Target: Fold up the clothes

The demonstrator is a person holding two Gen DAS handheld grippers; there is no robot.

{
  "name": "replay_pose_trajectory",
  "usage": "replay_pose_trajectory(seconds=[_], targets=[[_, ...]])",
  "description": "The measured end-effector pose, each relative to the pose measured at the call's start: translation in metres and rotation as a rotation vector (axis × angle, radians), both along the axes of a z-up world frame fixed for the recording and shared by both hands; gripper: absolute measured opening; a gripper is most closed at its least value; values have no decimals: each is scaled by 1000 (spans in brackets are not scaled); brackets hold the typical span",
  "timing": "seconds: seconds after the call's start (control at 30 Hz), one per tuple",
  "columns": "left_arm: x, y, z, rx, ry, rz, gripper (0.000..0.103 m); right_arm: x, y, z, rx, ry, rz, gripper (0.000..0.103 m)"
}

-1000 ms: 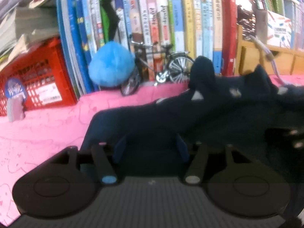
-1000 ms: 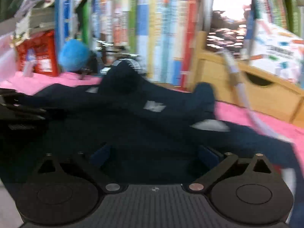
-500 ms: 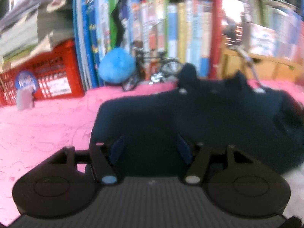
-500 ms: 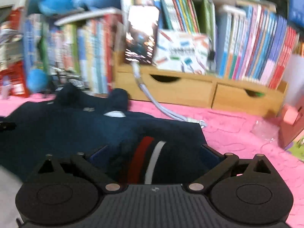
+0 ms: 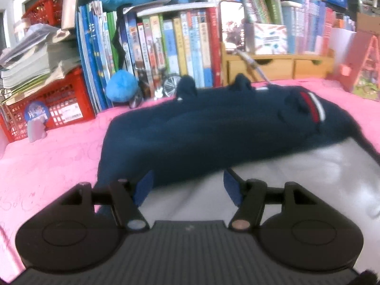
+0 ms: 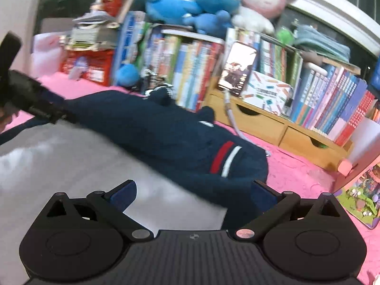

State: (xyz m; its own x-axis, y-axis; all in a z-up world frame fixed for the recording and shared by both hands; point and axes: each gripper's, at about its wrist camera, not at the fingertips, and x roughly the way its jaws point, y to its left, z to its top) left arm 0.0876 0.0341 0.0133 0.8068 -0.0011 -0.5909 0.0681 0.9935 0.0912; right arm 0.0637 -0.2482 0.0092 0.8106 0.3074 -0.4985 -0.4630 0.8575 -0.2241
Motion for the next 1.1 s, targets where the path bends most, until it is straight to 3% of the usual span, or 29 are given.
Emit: replay_pose_trajectory(seconds=[0.27,0.47,0.63,0.77,0.87,1.1], targets=[[-87,-20,-6,-81,-23,-15,68,-82,8,-16,78,27,-4,103],[-163,-36,-34,-173,-6,-2,69,-155,8,-43,201,41,-82,103],[-204,-39,-51,-171,-95,21,70,-204,6,-72,278,56,-153,103],[-202,-43,-54,-149,-109,13,75,-219,33,-90,67,-60,-156,103],[-203,-49,-57,-115,-131,13,75,-220,38,-95,52,-76,-168,103],[-209,-49,-63,-123,-148,6,75,-221,41,-101,35,-96,-171,103]])
